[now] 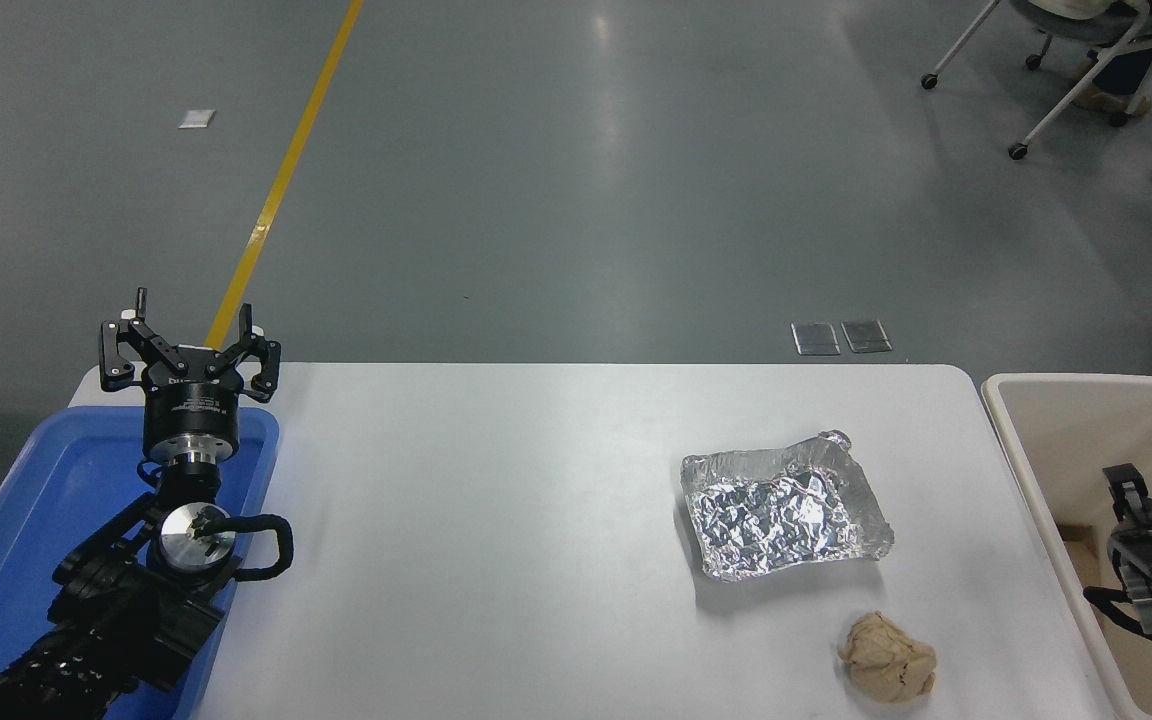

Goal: Pick up foil plate and place in dustbin

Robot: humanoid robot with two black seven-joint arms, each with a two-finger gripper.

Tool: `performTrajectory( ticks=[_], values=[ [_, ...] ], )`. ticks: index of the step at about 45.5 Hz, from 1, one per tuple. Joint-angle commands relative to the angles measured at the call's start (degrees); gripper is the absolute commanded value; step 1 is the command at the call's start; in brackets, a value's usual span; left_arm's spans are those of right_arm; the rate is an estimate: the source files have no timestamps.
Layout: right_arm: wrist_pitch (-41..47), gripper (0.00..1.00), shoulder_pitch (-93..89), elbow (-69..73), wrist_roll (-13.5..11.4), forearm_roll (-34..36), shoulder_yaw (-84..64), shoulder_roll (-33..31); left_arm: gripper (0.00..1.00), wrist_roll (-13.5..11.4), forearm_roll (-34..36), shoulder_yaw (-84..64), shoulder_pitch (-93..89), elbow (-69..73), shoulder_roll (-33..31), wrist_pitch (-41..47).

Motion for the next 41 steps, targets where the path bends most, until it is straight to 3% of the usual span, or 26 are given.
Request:
performTrajectory(
  ticks=[1,8,16,23,33,41],
  values=[
    [0.68,1.00,6.51,13.44,-0.07,-1.95,-0.37,-8.51,0.99,0.00,0.01,0.00,0.09,0.00,0.01,0.01],
    [0.68,1.00,13.36,21.35,-0.07,-7.84,-8.26,-11.59,0.99,0.09,0.01,0.00,0.00,0.00,0.01,0.01],
    [0.77,1.00,27.42,31.63,-0.07,-8.20,-26.97,-11.42,0.99,0.09,0.10,0.09,0.00,0.00,0.01,-0.08],
    [1.90,1.00,45.34,49.20,-0.07,-7.85,-42.54,-10.28,0.99,0.17,0.18,0.09,0.00,-0.09,0.01,-0.08],
    [16.66,1.00,69.87,65.47,0.20,-7.67,-56.09,1.05,0.99,0.17,0.18,0.09,0.00,-0.09,0.01,-0.08],
    [21.24,1.00,81.39,74.70,0.20,-7.67,-56.36,5.80,0.99,0.17,0.18,0.09,0.09,-0.09,0.01,-0.08]
  ],
)
